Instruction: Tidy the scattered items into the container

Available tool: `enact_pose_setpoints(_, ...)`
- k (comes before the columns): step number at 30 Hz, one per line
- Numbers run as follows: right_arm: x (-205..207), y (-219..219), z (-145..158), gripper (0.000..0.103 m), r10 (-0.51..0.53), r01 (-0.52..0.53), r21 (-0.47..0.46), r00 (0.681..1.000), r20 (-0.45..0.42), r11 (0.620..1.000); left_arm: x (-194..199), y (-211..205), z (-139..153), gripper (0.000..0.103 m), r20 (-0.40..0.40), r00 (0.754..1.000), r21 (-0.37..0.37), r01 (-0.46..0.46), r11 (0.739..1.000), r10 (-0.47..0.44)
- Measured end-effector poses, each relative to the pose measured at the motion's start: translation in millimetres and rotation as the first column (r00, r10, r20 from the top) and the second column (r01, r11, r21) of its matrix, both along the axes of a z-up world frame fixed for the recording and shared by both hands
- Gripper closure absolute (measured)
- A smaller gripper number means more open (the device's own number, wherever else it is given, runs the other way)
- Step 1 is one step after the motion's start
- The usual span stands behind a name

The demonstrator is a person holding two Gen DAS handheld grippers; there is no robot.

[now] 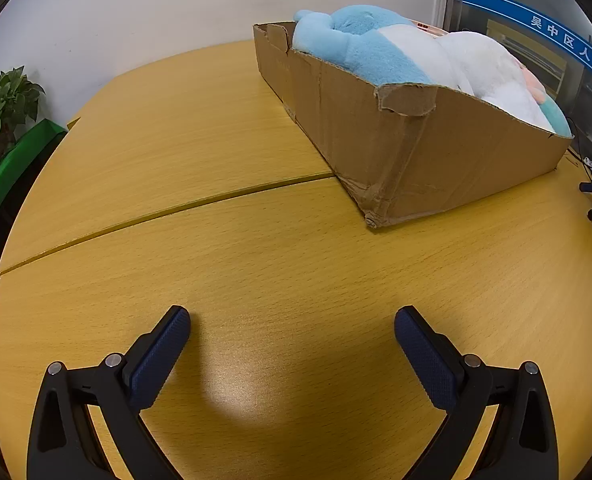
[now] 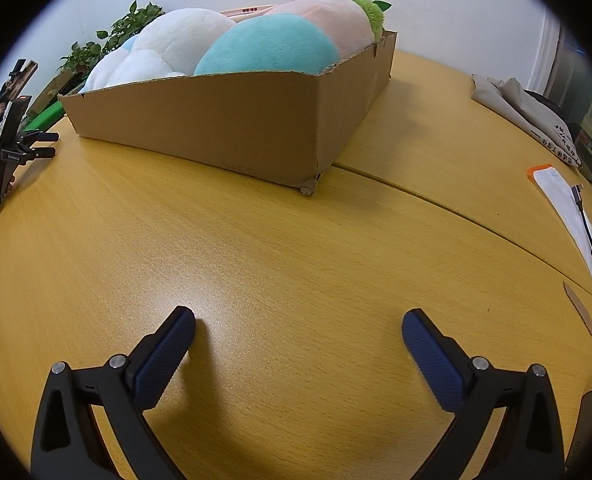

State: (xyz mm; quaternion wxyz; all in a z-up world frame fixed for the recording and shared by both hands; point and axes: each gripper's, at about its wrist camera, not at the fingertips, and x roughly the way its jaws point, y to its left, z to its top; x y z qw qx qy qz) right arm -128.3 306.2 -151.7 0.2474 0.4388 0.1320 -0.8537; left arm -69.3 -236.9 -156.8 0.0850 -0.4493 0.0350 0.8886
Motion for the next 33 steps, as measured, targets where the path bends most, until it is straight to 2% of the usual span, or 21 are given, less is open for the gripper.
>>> enact_pose_setpoints(13, 0.7, 0.1, -1.6, 0.0, 0.0, 0.0, -0.001, 1.0, -0.004, 1.0, -4.0, 2.1, 1.5, 0.0, 0.004, 1.0, 0.003, -0.027, 1.0, 0.027)
enact_pose_setpoints(24, -1.9, 4.9, -1.9, 0.0, 0.068, -0.068, -0.003, 0.998, -0.003, 0.998, -4.3, 2.8, 0.7, 0.0, 0.003, 1.0, 0.002, -0.03, 1.0, 0.03)
enact_pose_setpoints(33, -1.6, 4.9, -2.8, 0.0, 0.068, -0.068, -0.004, 0.998, -0.006, 0.998, -3.6, 2.9, 0.5, 0.0, 0.003, 0.999, 0.001, -0.032, 0.999, 0.032)
